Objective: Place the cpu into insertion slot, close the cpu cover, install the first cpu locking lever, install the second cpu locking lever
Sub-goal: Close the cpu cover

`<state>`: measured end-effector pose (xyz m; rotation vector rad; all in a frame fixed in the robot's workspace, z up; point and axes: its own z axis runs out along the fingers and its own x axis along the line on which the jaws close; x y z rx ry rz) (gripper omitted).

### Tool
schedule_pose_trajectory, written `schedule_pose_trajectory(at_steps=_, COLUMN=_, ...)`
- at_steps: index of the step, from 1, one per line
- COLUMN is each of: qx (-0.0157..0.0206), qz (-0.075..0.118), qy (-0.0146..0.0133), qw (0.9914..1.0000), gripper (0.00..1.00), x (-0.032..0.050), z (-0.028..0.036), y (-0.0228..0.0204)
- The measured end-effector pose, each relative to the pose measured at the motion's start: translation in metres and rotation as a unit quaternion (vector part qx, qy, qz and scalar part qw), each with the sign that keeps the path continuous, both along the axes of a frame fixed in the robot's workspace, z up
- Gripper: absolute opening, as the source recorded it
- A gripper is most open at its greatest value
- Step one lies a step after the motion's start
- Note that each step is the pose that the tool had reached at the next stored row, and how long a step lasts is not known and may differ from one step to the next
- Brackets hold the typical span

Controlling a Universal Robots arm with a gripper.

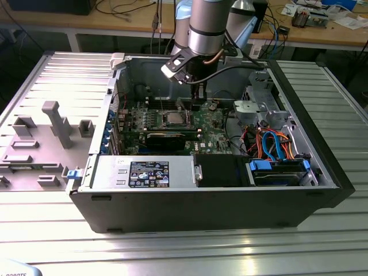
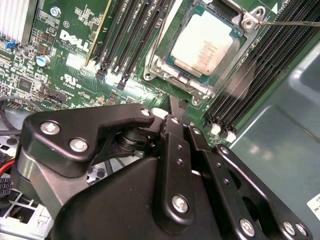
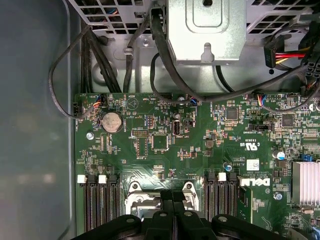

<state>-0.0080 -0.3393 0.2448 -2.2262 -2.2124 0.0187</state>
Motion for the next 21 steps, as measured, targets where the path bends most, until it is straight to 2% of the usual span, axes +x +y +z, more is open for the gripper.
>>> schedule_pose_trajectory(at_steps=8, qx=0.0001, qz=0.0, qy=-0.0001, qw=1.0, gripper=0.11, x=-0.0005, z=-0.0004, y=0.0)
schedule_pose_trajectory(at_steps=12, qx=0.0004, qz=0.0, qy=-0.0001, qw=1.0, gripper=0.11, x=-0.0056, z=-0.0045, y=0.0)
schedule_pose_trajectory(at_steps=16, qx=0.0014, qz=0.0, qy=0.0, qw=1.0, gripper=0.11, x=-0.0287, z=-0.0102, y=0.0)
schedule_pose_trajectory(at_steps=19, qx=0.0015, qz=0.0, qy=-0.0001, qw=1.0, gripper=0.11, x=-0.0426, z=-0.0123, y=0.0)
schedule_pose_trajectory(at_steps=21, qx=0.0014, qz=0.0, qy=0.0006, qw=1.0, gripper=0.11, x=-0.0455, z=-0.0136, y=0.0)
